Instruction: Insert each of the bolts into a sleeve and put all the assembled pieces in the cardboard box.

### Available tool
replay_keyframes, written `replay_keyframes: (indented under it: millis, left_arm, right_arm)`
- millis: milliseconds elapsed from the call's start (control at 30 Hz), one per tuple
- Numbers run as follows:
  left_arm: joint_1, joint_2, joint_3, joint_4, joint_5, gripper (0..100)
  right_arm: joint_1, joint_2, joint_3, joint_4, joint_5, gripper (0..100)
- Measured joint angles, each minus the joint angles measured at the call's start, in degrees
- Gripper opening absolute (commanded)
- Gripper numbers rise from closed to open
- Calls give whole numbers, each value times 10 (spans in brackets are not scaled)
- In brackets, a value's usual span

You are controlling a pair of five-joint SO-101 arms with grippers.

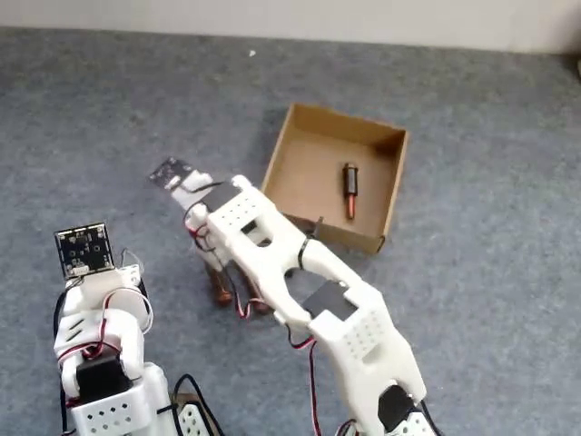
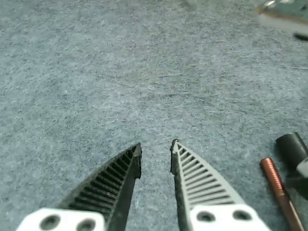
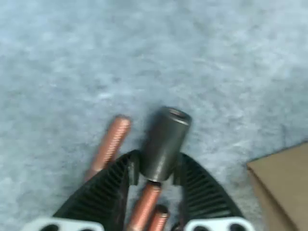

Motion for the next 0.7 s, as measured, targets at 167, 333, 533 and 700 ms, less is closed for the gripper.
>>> replay_keyframes:
  millis: [167, 333, 533, 700]
  left_arm:
    - [0, 0, 0, 0, 0, 126]
    - [0, 0, 0, 0, 0, 126]
    - [0, 0, 0, 0, 0, 126]
    - [0, 0, 0, 0, 0, 126]
  right_arm:
    - [3, -2, -6, 7, 0, 5]
    - [5, -72, -4, 67, 0, 5]
    - [36, -226, 41, 124, 0, 5]
    - [60, -354, 185, 131, 0, 5]
